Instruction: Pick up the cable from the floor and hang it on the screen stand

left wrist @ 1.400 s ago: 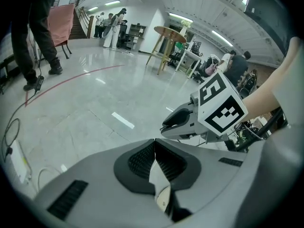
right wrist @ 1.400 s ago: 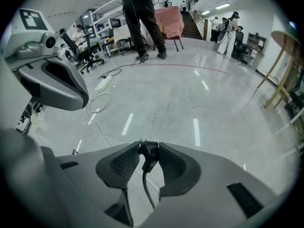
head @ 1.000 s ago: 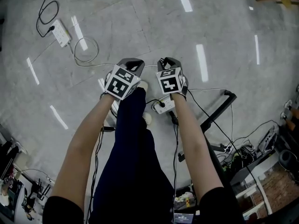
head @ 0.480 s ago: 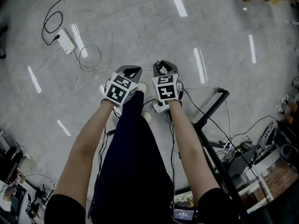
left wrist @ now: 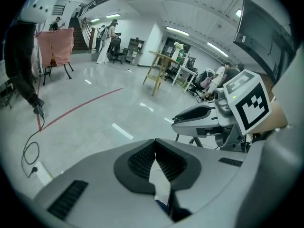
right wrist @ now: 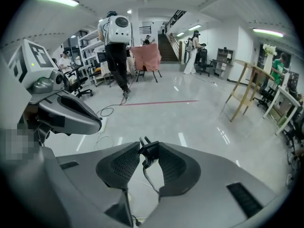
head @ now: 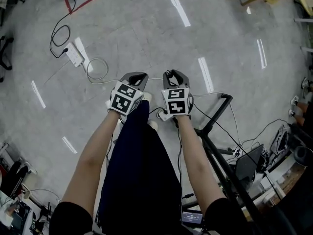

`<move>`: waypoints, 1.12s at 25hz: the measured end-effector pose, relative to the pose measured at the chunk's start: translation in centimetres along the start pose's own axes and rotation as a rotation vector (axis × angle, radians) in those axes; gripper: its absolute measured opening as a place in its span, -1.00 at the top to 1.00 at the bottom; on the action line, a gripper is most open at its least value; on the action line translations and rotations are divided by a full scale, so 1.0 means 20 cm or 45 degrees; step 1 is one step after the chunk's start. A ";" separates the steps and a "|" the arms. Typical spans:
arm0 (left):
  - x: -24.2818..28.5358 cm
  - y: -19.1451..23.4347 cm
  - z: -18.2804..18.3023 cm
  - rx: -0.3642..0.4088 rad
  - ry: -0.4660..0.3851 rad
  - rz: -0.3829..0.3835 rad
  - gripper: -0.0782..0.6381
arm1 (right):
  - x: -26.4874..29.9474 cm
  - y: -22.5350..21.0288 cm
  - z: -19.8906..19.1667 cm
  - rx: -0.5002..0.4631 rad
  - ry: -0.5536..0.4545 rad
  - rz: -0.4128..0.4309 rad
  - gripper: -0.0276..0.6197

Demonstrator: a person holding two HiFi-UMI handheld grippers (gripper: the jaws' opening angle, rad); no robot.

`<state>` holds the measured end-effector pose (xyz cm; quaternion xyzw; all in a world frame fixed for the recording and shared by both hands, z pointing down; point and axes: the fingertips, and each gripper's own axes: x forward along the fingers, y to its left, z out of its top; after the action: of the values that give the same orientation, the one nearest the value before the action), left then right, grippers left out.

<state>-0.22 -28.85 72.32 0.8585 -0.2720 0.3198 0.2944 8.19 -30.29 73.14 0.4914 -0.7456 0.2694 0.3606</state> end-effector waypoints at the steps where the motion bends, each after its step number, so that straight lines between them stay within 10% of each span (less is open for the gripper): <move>1: -0.02 -0.02 0.03 0.003 -0.010 0.002 0.76 | -0.04 -0.01 0.03 0.005 -0.012 -0.009 0.48; 28: -0.62 -0.58 0.82 0.231 -0.269 -0.081 0.76 | -1.06 -0.08 0.69 -0.073 -0.272 -0.068 0.48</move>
<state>5.71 -28.52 49.46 0.9187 -0.2442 0.2413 0.1953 11.34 -29.97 47.97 0.5265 -0.7738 0.1844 0.3002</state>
